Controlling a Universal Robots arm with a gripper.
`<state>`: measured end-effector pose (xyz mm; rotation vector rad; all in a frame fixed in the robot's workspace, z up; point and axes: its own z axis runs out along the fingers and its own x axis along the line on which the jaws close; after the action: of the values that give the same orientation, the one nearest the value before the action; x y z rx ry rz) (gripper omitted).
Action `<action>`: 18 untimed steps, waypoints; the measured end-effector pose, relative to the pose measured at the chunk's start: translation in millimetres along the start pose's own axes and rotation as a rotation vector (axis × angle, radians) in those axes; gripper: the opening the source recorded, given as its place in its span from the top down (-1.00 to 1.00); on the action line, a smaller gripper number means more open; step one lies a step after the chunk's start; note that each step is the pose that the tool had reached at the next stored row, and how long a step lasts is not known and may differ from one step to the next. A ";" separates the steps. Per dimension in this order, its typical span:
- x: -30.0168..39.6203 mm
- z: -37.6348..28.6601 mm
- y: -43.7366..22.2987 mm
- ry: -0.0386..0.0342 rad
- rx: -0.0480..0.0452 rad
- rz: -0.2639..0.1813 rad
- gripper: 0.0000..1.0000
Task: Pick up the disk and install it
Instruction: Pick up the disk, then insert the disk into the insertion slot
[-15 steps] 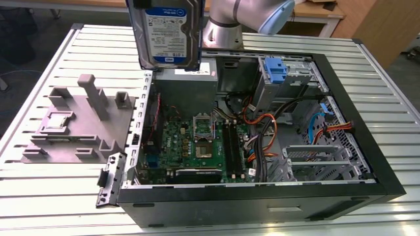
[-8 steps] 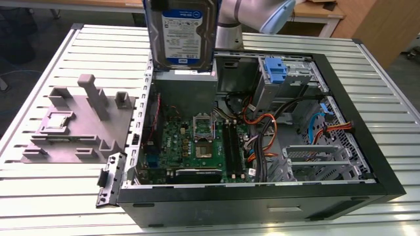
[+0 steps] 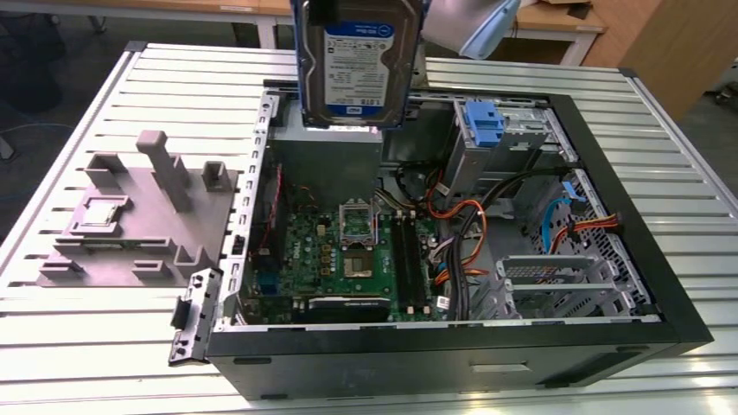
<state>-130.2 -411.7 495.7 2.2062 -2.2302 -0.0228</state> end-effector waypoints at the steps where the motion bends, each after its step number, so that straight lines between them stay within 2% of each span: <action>1: 0.0 0.3 -1.8 0.0000 0.0002 0.000 0.27; 10: -0.3 2.6 -25.0 0.0002 0.0003 0.000 0.27; 15: -0.3 2.9 -26.3 0.0003 0.0003 0.000 0.27; 17: -0.3 2.9 -26.4 0.0067 0.0004 0.000 0.27; 18: -0.3 2.9 -26.4 0.0068 0.0004 0.000 0.27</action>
<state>-103.9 -411.7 492.5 2.2028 -2.2272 -0.0148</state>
